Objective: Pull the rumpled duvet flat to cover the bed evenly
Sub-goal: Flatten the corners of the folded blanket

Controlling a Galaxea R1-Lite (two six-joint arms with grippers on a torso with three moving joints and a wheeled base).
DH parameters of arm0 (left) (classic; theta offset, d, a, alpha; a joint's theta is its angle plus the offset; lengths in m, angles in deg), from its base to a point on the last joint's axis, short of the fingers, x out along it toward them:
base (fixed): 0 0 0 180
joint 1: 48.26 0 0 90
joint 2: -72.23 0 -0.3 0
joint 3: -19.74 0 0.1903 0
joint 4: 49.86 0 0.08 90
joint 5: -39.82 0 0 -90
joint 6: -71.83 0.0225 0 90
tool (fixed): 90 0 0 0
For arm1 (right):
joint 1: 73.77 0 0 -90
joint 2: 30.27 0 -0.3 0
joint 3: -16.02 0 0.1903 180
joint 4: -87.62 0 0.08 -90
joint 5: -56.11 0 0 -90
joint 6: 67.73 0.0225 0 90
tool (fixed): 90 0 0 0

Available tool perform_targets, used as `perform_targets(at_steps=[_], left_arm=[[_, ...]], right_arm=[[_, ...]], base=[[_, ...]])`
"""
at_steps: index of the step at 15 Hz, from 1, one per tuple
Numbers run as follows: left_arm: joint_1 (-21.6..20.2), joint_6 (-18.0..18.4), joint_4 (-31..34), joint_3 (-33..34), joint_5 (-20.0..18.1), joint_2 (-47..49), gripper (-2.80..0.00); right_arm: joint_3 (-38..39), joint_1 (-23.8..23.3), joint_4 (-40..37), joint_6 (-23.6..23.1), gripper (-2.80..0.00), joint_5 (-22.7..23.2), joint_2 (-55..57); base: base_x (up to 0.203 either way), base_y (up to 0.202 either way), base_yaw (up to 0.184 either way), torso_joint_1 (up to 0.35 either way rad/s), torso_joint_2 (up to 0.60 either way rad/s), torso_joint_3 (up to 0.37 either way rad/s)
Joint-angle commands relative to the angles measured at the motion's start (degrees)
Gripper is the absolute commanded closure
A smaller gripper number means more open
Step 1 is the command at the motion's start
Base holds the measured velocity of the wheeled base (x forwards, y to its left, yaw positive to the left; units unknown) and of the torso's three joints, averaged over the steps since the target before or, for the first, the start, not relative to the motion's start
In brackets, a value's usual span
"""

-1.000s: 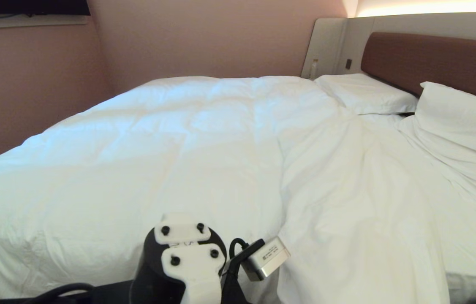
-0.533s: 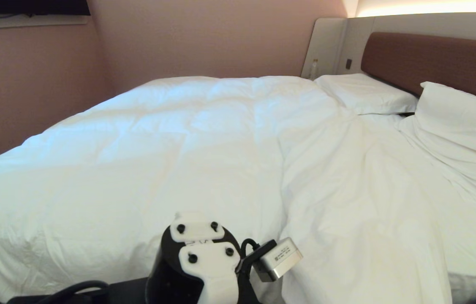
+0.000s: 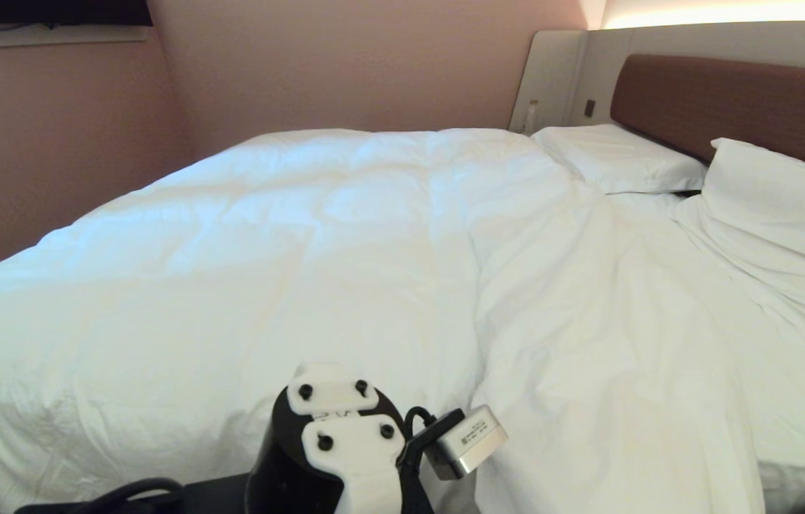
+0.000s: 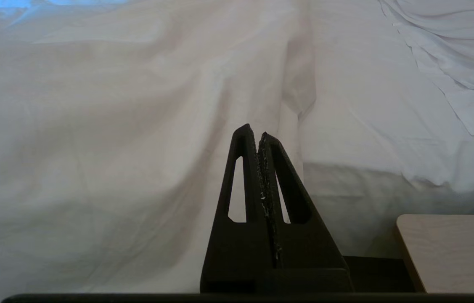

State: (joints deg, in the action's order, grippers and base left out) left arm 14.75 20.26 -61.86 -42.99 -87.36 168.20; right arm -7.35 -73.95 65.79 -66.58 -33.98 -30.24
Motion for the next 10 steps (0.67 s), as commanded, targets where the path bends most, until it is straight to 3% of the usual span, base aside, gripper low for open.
perform_targets(at_steps=[1, 10], left_arm=[[0.00, -0.29, -0.23, -0.01, -0.17, -0.26, 0.00], [0.00, -0.38, -0.23, -0.10, -0.05, -0.40, 0.00]], right_arm=[[0.00, 0.01, 0.05, 0.00, 0.00, 0.01, -0.02], [0.00, 0.01, 0.05, 0.00, 0.00, 0.01, -0.02]], base=[[0.000, 0.000, 0.000, 0.000, 0.00, 0.000], [0.000, 0.000, 0.000, 0.000, 0.00, 0.000]])
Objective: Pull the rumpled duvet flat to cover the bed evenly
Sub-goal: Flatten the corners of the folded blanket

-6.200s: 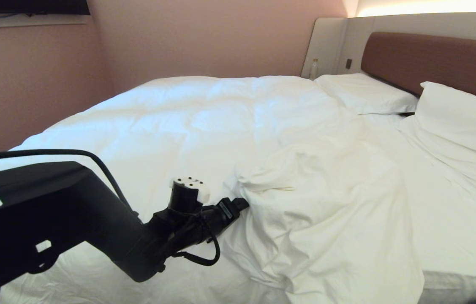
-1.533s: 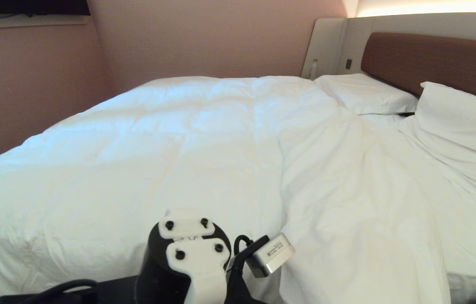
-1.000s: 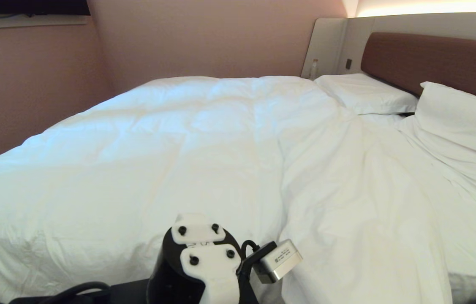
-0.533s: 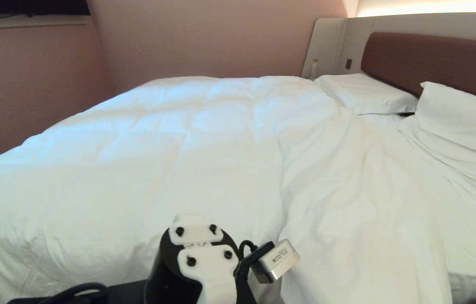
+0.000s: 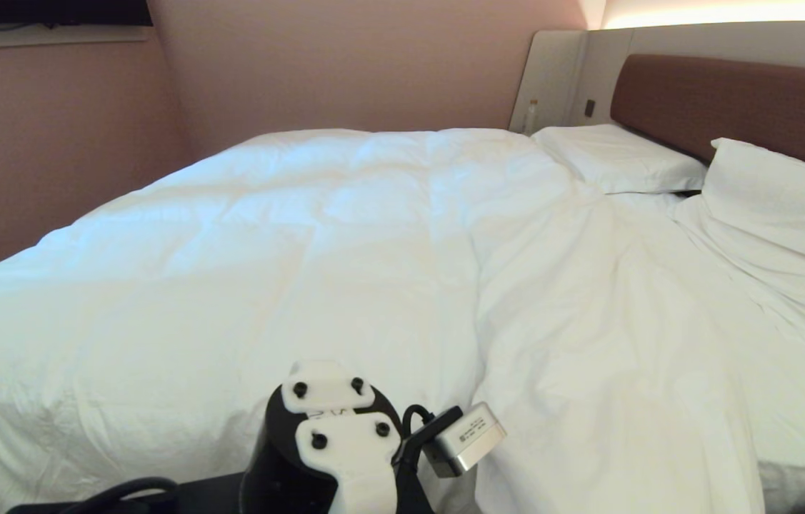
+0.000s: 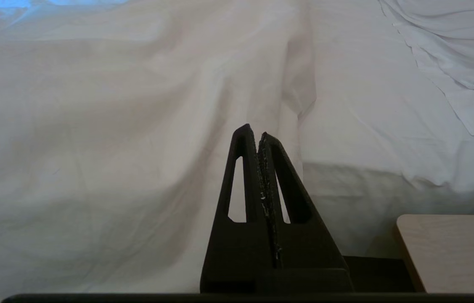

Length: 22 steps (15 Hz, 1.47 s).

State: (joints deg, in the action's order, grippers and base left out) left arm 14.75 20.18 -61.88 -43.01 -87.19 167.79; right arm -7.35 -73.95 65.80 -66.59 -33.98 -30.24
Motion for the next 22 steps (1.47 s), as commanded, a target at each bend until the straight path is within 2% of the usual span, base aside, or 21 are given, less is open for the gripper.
perform_targets(at_steps=[1, 5, 9, 13, 22], left_arm=[[0.00, -0.29, -0.21, -0.08, -0.16, 0.07, 0.00], [-0.45, -0.20, -1.43, 0.58, 0.37, -0.04, 0.00], [-0.45, -0.46, -11.26, 4.62, 0.48, -0.11, 0.00], [-0.59, -0.63, -16.93, 6.89, 0.37, 0.69, 0.00], [-0.61, -0.47, -16.20, 7.04, 0.19, 2.26, 0.00]], right_arm=[[0.00, 0.01, 0.04, 0.01, 0.00, 0.01, -0.02], [0.00, 0.01, 0.04, 0.01, 0.00, 0.01, -0.02], [0.00, 0.01, 0.04, 0.01, 0.00, 0.01, -0.02], [0.00, 0.01, 0.04, 0.01, 0.00, 0.01, -0.02], [0.00, 0.01, 0.04, 0.01, 0.00, 0.01, -0.02]], base=[[0.000, 0.000, 0.000, 0.000, 0.00, 0.000], [0.000, 0.000, 0.000, 0.000, 0.00, 0.000], [0.000, 0.000, 0.000, 0.000, 0.00, 0.000], [0.000, 0.000, 0.000, 0.000, 0.00, 0.000], [0.000, 0.000, 0.000, 0.000, 0.00, 0.000]])
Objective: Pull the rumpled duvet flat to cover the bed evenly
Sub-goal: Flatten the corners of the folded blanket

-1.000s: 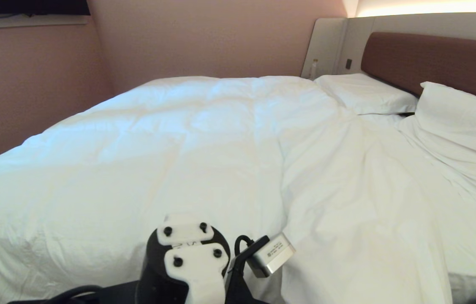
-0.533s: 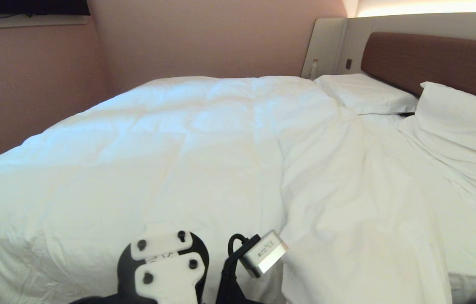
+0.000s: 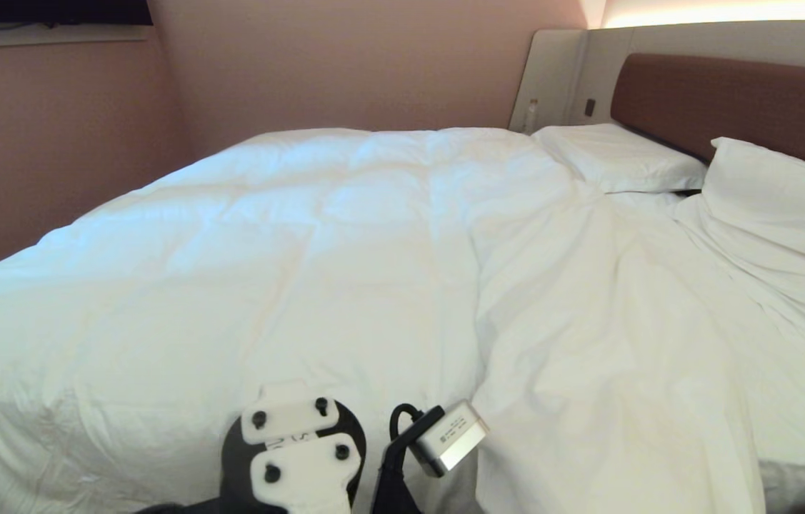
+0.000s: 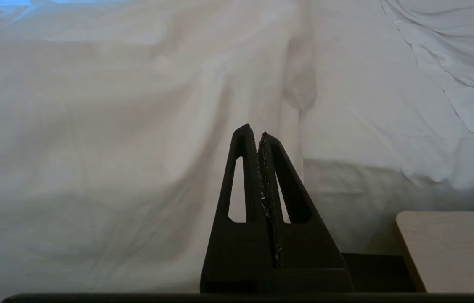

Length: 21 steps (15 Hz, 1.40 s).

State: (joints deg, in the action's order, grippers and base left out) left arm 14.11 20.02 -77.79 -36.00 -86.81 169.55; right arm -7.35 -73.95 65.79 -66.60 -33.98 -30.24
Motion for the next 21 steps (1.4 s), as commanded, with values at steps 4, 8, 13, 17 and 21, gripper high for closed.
perform_targets(at_steps=[4, 8, 13, 17, 21], left_arm=[[0.03, -0.31, -0.38, 0.12, -0.28, 1.03, 0.00], [0.03, -0.07, -1.38, 1.01, 0.21, 2.09, 0.00], [-0.02, 0.08, -6.39, 2.35, 1.53, 4.61, 0.00], [-0.06, -0.22, -6.27, 2.06, 1.74, 5.16, 0.00], [-0.14, -0.13, -6.19, 2.06, 3.05, 5.33, -2.80]], right_arm=[[0.00, 0.01, 0.04, 0.02, 0.00, 0.01, -0.02], [0.00, 0.01, 0.04, 0.02, 0.00, 0.01, -0.02], [0.00, 0.01, 0.04, 0.02, 0.00, 0.01, -0.02], [0.00, 0.01, 0.04, 0.02, 0.00, 0.01, -0.02], [0.00, 0.01, 0.04, 0.02, 0.00, 0.01, -0.02]], base=[[-0.167, 0.000, 0.001, 0.005, 0.00, 0.003], [-0.109, 0.000, 0.000, 0.000, 0.00, 0.002], [0.000, 0.000, 0.000, 0.000, 0.00, 0.000], [0.000, 0.000, 0.000, 0.000, 0.00, 0.000], [0.000, 0.000, 0.000, 0.000, 0.00, 0.000]])
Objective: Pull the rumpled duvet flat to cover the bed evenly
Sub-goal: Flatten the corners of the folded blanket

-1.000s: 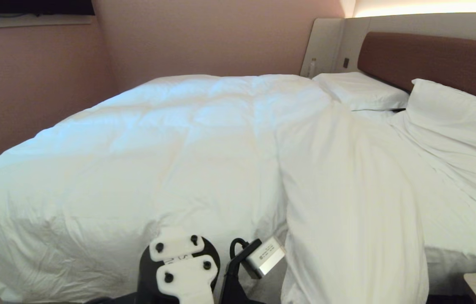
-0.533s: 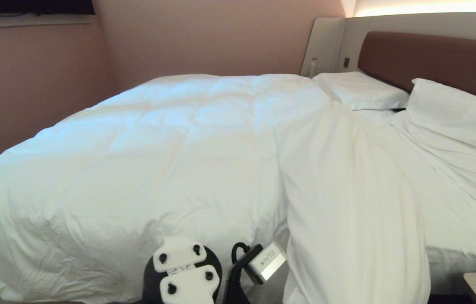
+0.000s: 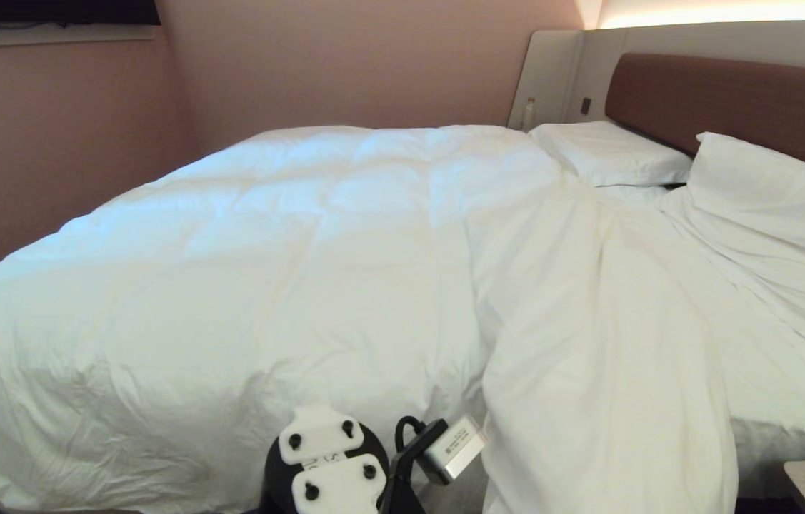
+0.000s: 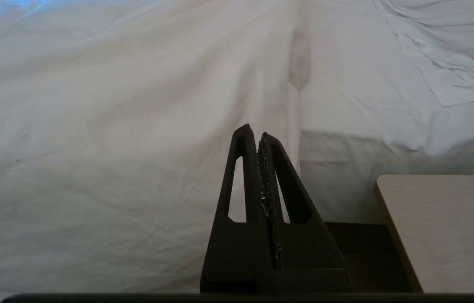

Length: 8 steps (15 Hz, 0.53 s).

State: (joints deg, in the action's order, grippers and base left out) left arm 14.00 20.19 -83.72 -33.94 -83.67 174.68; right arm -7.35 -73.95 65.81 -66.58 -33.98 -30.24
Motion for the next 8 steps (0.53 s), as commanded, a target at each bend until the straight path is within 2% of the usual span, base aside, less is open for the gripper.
perform_targets(at_steps=[1, 6, 8], left_arm=[[0.06, -0.30, -0.52, 0.20, -0.17, 0.01, -2.80], [0.14, 0.04, 1.34, 3.40, -0.21, -1.87, -2.80], [0.08, 1.00, 2.32, 8.38, -0.21, -3.92, -2.80]], right_arm=[[0.00, 0.01, 0.02, 0.00, 0.00, 0.01, -0.02], [0.00, 0.01, 0.02, 0.00, 0.00, 0.01, -0.02], [0.00, 0.01, 0.02, 0.00, 0.00, 0.01, -0.02]], base=[[0.000, 0.000, 0.000, 0.000, 0.00, 0.000], [0.000, 0.000, 0.000, 0.000, 0.00, 0.000], [0.000, 0.000, 0.000, 0.000, 0.00, 0.000]])
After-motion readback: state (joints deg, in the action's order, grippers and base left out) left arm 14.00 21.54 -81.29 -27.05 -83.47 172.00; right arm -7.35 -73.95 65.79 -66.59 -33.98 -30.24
